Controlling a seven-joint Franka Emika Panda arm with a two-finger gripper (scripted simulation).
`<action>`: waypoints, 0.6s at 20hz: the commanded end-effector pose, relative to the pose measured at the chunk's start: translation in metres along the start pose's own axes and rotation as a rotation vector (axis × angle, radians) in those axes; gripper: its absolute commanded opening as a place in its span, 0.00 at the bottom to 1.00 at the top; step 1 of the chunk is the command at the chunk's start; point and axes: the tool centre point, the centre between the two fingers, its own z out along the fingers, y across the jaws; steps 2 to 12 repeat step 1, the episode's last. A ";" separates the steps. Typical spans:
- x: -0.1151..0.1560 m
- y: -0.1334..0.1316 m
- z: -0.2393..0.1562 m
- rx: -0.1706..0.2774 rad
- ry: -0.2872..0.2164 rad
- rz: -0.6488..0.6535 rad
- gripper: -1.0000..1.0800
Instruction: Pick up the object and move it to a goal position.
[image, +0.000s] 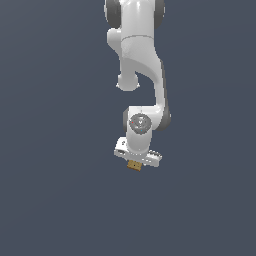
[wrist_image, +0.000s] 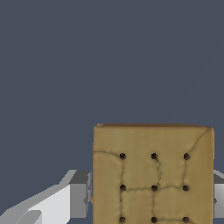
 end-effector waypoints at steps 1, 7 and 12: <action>-0.001 -0.003 -0.001 0.000 0.001 0.002 0.00; -0.001 -0.003 -0.001 0.000 0.001 0.002 0.00; -0.001 -0.003 -0.001 0.000 0.001 0.002 0.00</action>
